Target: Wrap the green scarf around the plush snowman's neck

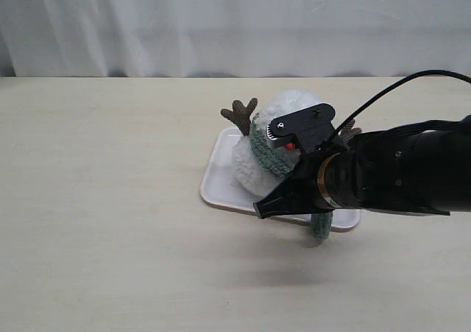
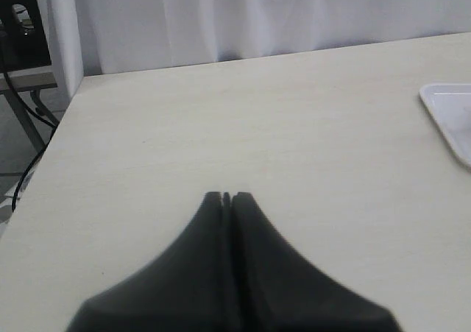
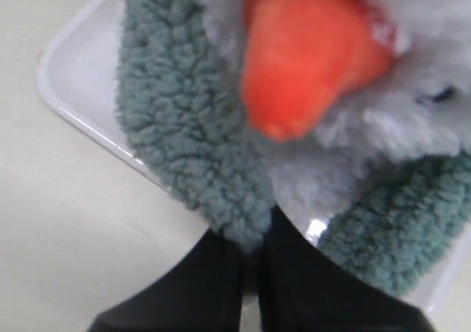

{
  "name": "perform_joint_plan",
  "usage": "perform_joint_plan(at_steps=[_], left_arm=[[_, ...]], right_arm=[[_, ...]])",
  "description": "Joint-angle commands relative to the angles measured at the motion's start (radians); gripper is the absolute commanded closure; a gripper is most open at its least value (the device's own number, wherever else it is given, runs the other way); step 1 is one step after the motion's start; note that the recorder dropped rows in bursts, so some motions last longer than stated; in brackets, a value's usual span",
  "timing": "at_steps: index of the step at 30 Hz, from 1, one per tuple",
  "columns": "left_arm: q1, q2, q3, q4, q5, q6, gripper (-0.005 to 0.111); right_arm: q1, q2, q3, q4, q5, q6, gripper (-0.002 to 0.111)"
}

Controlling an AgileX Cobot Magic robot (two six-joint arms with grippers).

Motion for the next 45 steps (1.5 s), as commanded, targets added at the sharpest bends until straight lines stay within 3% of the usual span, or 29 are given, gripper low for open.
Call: perform_joint_plan(at_steps=[1,28,34,39,45], left_arm=[[0.001,-0.002,0.003,-0.001,-0.011,-0.001,0.107],[0.001,-0.002,0.003,-0.001,-0.011,-0.001,0.107],[0.001,-0.002,0.003,-0.001,-0.011,-0.001,0.107],[0.001,-0.002,0.003,-0.001,-0.011,-0.001,0.107],[0.001,-0.002,0.003,-0.001,-0.011,-0.001,0.107]], right_arm=[[-0.001,0.0,0.022,0.003,0.052,-0.016,0.104],[-0.001,0.076,0.032,0.004,0.003,-0.027,0.103],[-0.001,0.025,0.032,0.082,-0.02,-0.067,0.081],[-0.001,-0.024,0.032,0.288,0.034,-0.224,0.06],[-0.001,-0.081,0.032,0.52,0.206,-0.455,0.053]])
